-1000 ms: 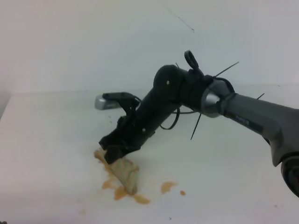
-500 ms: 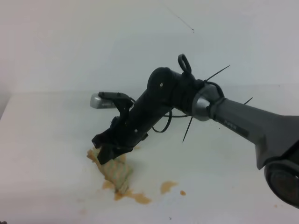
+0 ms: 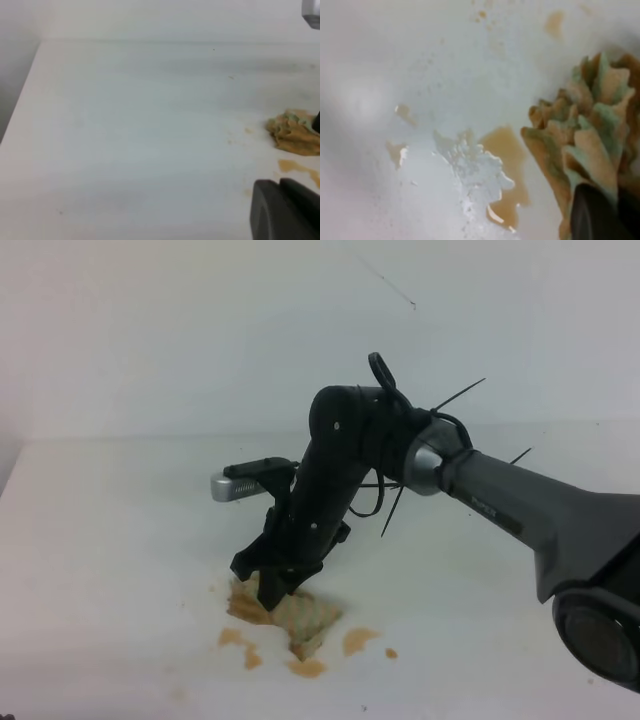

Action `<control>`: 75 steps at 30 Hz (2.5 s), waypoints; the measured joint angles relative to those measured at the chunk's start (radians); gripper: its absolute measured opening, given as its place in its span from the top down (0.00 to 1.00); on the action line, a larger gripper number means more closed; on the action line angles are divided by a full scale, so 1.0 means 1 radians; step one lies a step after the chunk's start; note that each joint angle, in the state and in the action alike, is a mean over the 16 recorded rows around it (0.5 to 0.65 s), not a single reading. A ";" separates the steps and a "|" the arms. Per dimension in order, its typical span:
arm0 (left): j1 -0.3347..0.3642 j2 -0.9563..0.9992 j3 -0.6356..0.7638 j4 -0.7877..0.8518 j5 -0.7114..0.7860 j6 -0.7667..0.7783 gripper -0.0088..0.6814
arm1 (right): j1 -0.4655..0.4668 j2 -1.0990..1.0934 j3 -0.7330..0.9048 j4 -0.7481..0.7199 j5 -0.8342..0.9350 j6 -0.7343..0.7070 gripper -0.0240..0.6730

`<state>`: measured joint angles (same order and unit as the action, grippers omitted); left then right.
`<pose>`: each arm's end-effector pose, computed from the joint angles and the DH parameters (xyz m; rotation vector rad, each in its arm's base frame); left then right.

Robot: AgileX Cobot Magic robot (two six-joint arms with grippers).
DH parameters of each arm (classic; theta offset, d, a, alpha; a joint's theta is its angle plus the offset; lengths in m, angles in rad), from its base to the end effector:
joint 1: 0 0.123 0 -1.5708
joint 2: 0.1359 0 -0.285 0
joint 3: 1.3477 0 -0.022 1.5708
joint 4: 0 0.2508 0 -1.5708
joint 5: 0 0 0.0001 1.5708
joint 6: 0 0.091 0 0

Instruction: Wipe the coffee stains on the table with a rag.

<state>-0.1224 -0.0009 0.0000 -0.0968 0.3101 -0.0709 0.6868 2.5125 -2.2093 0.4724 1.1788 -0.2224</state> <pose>0.0535 -0.0093 0.1853 -0.0154 1.7972 -0.2309 0.3767 0.3584 0.1451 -1.1158 2.7743 0.7297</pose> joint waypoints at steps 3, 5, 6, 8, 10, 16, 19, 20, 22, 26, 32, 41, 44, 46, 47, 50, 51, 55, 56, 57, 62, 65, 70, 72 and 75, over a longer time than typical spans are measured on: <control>0.000 0.000 0.000 0.000 0.000 0.000 0.99 | 0.008 0.000 -0.015 -0.021 0.023 -0.004 0.94; 0.000 0.000 0.000 0.000 0.000 0.000 0.99 | 0.017 0.000 -0.021 -0.018 0.031 -0.011 0.94; 0.000 0.000 0.000 0.000 0.000 0.000 0.99 | 0.022 0.000 -0.023 -0.013 0.032 -0.014 0.94; 0.000 0.000 0.000 0.000 0.000 0.000 0.99 | 0.036 0.000 -0.024 -0.001 0.032 -0.019 0.94; 0.000 0.000 0.000 0.000 0.000 0.000 0.99 | 0.053 0.000 -0.024 0.011 0.032 -0.024 0.94; 0.000 0.000 0.000 0.000 0.000 0.000 0.99 | 0.100 0.000 -0.024 0.027 0.034 -0.016 0.94; 0.000 0.000 0.000 0.000 0.000 0.000 0.99 | 0.111 0.000 -0.024 0.018 0.035 -0.004 0.94; 0.000 0.000 0.000 0.000 0.000 0.000 0.99 | 0.112 0.000 -0.024 0.014 0.035 0.000 0.94; 0.000 0.000 0.000 0.000 0.000 0.000 0.99 | 0.110 0.000 -0.024 0.001 0.035 0.010 0.94; 0.000 0.000 0.000 0.000 0.000 0.000 0.99 | 0.095 -0.002 -0.018 -0.037 0.036 0.033 0.94; 0.000 0.000 0.000 0.000 0.000 0.000 0.99 | 0.065 -0.026 0.032 -0.105 0.033 0.056 0.94; 0.000 0.000 0.000 0.000 0.000 0.000 0.99 | 0.042 -0.121 0.195 -0.219 0.021 0.063 0.94; 0.000 0.000 0.000 0.000 0.000 0.000 0.99 | 0.029 -0.163 0.264 -0.248 0.004 0.062 0.94; 0.000 0.000 0.000 0.000 0.000 0.000 0.99 | 0.016 -0.191 0.314 -0.263 -0.012 0.059 0.94; 0.000 0.000 0.000 0.000 0.000 0.000 0.99 | 0.008 -0.205 0.340 -0.270 -0.021 0.058 0.94; 0.000 0.000 0.000 0.000 0.000 0.000 0.99 | -0.018 -0.247 0.422 -0.281 -0.056 0.054 0.94; 0.000 0.000 0.000 0.000 0.000 0.000 0.99 | -0.028 -0.261 0.450 -0.283 -0.069 0.052 0.94; 0.000 0.000 0.000 0.000 0.000 0.000 0.99 | -0.072 -0.320 0.565 -0.286 -0.133 0.042 0.94; 0.000 0.000 0.000 0.000 0.000 0.000 0.99 | -0.084 -0.334 0.591 -0.286 -0.149 0.038 0.94; 0.000 -0.002 0.000 0.000 0.000 0.000 0.99 | -0.095 -0.349 0.615 -0.286 -0.165 0.033 0.94; 0.000 -0.002 0.000 0.000 0.000 0.000 0.99 | -0.140 -0.428 0.706 -0.249 -0.248 -0.030 0.94; 0.000 -0.002 0.000 0.000 0.000 0.000 0.99 | -0.156 -0.467 0.724 -0.173 -0.290 -0.100 0.94; 0.000 -0.002 0.000 0.000 0.000 0.000 0.99 | -0.156 -0.485 0.680 -0.026 -0.334 -0.221 0.94; 0.000 -0.002 0.000 0.000 0.000 0.000 0.99 | -0.146 -0.472 0.639 0.033 -0.341 -0.264 0.94; 0.000 -0.003 0.005 0.000 -0.002 0.000 0.99 | -0.123 -0.427 0.557 0.116 -0.341 -0.312 0.94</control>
<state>-0.1223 -0.0041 0.0047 -0.0968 0.3083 -0.0709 0.5637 2.0857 -1.6520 0.5885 0.8379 -0.5347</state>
